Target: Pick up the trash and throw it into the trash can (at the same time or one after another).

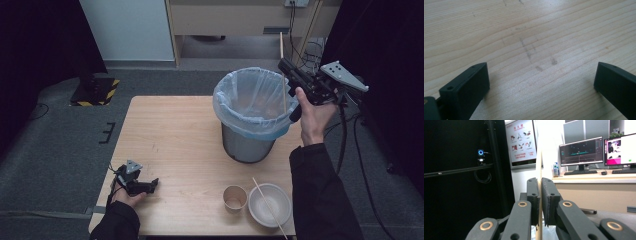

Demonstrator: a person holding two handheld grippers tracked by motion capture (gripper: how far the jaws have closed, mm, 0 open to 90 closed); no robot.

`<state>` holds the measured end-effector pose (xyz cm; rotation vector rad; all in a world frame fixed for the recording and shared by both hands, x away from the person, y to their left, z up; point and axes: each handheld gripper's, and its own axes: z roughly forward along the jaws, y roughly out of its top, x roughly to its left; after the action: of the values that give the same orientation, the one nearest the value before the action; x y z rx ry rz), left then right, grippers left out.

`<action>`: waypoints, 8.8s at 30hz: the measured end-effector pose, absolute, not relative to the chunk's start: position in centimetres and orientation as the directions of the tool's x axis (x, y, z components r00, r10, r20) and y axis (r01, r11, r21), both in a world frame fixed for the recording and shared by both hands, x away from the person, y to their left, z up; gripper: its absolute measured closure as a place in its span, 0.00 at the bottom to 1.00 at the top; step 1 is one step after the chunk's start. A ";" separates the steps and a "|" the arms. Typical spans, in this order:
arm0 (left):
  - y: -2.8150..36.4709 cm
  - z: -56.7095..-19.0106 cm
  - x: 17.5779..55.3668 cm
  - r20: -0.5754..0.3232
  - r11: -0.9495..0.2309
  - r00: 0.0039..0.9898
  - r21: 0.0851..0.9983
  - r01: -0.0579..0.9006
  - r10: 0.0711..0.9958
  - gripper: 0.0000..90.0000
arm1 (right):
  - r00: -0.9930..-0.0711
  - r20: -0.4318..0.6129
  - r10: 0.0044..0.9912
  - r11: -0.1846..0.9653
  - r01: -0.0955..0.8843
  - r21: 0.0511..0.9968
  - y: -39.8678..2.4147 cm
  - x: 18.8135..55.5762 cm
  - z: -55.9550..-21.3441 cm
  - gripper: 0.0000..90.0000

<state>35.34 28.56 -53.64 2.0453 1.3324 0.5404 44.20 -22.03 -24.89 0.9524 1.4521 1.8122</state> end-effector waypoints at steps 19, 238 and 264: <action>28.6 -53.6 35.3 -0.001 -0.289 0.404 0.697 0.656 0.915 0.00 | -0.536 0.166 0.828 -0.181 0.025 0.983 -21.9 46.9 -25.9 0.77; 28.5 -53.6 35.5 0.000 -0.290 0.405 0.697 0.656 0.914 0.00 | -0.595 0.139 0.791 -0.216 -0.059 0.975 -22.2 39.2 -24.4 0.95; 28.5 -53.6 35.5 0.000 -0.290 0.405 0.697 0.656 0.914 0.00 | -0.510 0.126 0.851 -0.132 0.025 0.991 -20.4 45.2 -26.5 0.94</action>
<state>35.46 28.51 -53.64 2.0455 1.3314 0.5404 45.17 -20.43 -26.47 0.9980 1.5184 1.7098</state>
